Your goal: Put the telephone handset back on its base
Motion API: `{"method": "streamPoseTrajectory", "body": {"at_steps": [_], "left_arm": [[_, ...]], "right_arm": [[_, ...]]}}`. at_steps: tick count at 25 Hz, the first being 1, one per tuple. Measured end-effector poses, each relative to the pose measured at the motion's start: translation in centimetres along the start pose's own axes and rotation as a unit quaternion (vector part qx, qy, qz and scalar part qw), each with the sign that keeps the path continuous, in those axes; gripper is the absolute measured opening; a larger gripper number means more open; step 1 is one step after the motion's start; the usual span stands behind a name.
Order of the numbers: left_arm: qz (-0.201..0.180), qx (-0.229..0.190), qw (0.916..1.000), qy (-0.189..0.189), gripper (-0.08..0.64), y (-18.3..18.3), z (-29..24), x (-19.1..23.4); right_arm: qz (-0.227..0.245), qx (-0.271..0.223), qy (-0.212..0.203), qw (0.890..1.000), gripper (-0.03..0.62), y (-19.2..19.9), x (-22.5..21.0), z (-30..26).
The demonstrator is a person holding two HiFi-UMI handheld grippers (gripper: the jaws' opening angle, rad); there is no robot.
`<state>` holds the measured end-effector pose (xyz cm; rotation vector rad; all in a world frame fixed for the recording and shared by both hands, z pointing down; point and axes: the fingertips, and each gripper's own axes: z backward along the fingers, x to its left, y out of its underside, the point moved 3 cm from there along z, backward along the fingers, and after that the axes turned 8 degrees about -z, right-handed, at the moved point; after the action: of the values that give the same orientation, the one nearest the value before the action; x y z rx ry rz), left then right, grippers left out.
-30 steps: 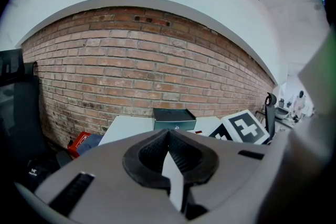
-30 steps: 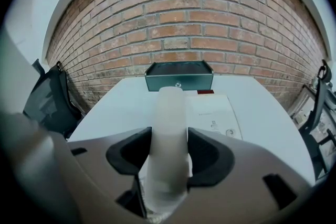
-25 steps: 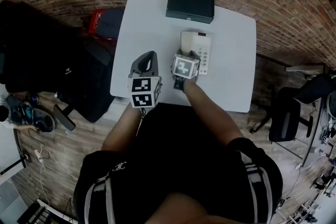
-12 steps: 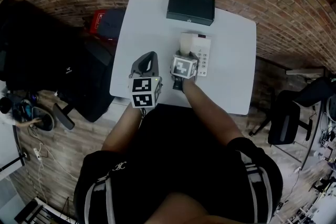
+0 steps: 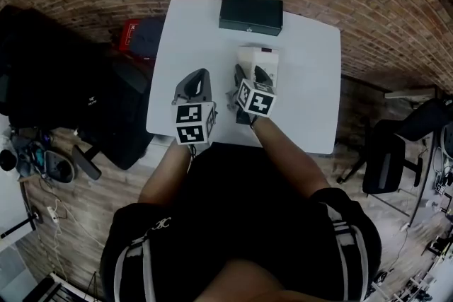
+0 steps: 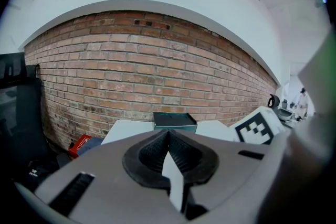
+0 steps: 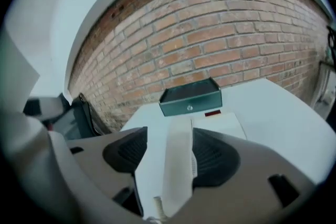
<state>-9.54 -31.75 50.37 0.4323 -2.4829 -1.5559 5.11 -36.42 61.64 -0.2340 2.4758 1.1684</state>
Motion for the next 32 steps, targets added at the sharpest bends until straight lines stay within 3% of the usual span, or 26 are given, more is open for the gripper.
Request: {"method": "streamPoseTrajectory", "body": {"at_steps": [2,4,6,9,13,18,26,32], "left_arm": [[0.000,-0.005,1.0000,0.002,0.000,-0.3,-0.1,-0.2],[-0.002,-0.011,0.9999,0.005,0.000,-0.8,-0.2,-0.4],[-0.004,-0.020,0.9998,0.009,0.000,-1.6,-0.2,-0.7],[-0.007,-0.037,0.9991,0.018,0.000,-3.1,0.1,-1.5],[-0.013,-0.065,0.9973,0.030,0.000,-5.4,0.3,-2.9],[-0.029,-0.093,0.9944,0.042,0.000,-7.7,0.5,-4.8],[-0.035,-0.132,0.9892,0.053,0.000,-10.1,1.4,-6.6],[-0.041,-0.137,0.9884,0.053,0.000,-10.5,1.5,-7.7]], "right_arm": [[-0.025,-0.045,-0.038,0.998,0.213,-2.2,0.4,2.0],[-0.023,-0.090,-0.049,0.994,0.077,-4.5,0.6,3.9],[-0.008,-0.129,-0.056,0.990,0.012,-6.7,1.0,5.8],[0.041,-0.193,-0.071,0.978,-0.002,-10.1,2.4,9.3],[0.125,-0.278,-0.059,0.951,-0.003,-14.6,3.6,14.5],[0.155,-0.337,-0.040,0.928,-0.003,-17.1,2.6,18.6],[0.145,-0.337,-0.026,0.930,-0.003,-16.3,0.4,19.5],[0.139,-0.330,-0.032,0.933,-0.003,-16.2,-0.4,19.6]]}}
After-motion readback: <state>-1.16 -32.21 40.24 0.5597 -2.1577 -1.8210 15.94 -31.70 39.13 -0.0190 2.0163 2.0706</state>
